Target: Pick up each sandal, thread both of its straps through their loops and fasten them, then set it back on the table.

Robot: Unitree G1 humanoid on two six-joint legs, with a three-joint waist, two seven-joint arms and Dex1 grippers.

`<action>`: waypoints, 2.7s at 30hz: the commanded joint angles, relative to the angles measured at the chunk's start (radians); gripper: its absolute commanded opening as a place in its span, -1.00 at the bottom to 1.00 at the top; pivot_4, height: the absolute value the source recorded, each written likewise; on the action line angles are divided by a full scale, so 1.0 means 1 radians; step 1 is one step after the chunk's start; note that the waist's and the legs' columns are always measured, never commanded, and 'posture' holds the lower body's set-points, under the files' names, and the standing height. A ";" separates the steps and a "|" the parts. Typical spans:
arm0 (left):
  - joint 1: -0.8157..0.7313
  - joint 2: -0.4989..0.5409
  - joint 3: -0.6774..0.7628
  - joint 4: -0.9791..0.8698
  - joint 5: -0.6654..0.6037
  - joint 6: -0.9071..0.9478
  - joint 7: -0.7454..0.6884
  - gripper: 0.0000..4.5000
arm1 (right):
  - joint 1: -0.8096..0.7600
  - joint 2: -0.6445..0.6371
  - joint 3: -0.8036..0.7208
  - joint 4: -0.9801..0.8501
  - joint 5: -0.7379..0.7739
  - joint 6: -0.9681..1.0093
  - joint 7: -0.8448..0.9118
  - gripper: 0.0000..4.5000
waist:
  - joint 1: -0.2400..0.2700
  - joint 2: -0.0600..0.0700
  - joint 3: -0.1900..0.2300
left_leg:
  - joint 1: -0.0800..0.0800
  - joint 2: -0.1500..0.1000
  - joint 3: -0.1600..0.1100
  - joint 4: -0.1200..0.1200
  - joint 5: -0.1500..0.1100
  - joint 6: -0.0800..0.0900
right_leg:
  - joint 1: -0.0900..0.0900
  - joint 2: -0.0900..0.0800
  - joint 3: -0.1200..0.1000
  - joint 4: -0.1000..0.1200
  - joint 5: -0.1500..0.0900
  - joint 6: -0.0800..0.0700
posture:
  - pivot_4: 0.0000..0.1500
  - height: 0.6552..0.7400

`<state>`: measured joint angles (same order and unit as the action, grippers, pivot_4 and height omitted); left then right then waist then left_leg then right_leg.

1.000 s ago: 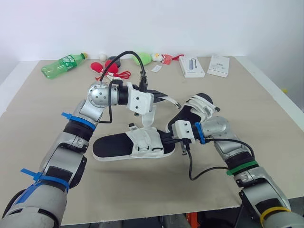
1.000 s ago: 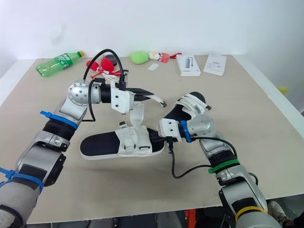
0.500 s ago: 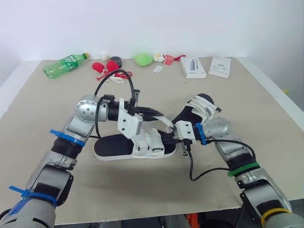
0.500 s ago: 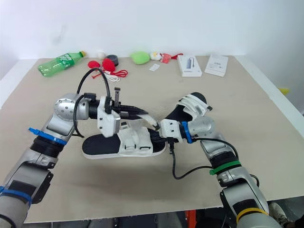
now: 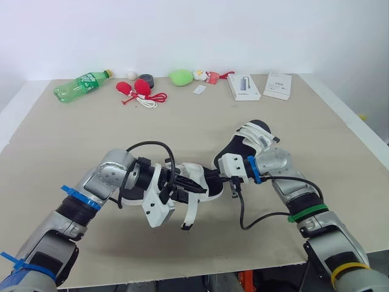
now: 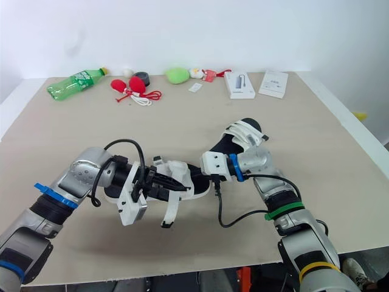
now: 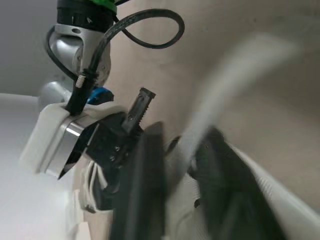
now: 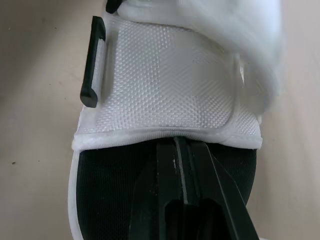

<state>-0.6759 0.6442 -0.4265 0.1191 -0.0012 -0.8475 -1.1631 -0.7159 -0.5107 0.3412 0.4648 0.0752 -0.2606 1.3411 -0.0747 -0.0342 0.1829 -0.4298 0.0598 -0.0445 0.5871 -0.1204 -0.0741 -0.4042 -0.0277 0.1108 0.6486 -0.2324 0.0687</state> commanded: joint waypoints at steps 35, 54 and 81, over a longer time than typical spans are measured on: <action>0.359 0.211 0.150 -0.704 -0.967 1.692 0.379 0.02 | 0.007 -0.002 0.029 0.087 -0.057 -0.028 0.033 -1.00 | -0.003 0.000 0.000 | 0.004 0.002 0.000 0.001 -0.001 -0.001 | -0.002 0.002 0.000 0.001 -0.002 -0.003 | 1.00 1.00; 0.355 -0.002 0.108 -0.568 -0.738 1.691 0.376 0.02 | 0.023 -0.007 0.029 0.063 -0.058 -0.015 0.028 -1.00 | -0.001 0.000 -0.002 | 0.003 0.001 0.000 0.001 -0.003 -0.005 | 0.000 0.001 0.000 -0.002 -0.002 -0.003 | 1.00 1.00; 0.018 -0.134 0.417 -0.216 -1.007 2.005 0.446 -0.98 | 0.012 -0.001 0.030 0.077 -0.061 -0.012 0.016 -1.00 | -0.002 -0.002 -0.003 | 0.003 0.000 -0.002 0.001 -0.003 -0.004 | 0.001 0.002 -0.001 -0.002 -0.002 -0.002 | 1.00 1.00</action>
<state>-0.6244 0.5248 0.0112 -0.0939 -1.0182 1.1375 -0.7221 -0.7254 -0.5025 0.3407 0.4963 0.0724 -0.2870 1.3519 -0.0769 -0.0359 0.1802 -0.4273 0.0603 -0.0465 0.5883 -0.1233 -0.0786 -0.4032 -0.0261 0.1100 0.6466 -0.2345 0.0664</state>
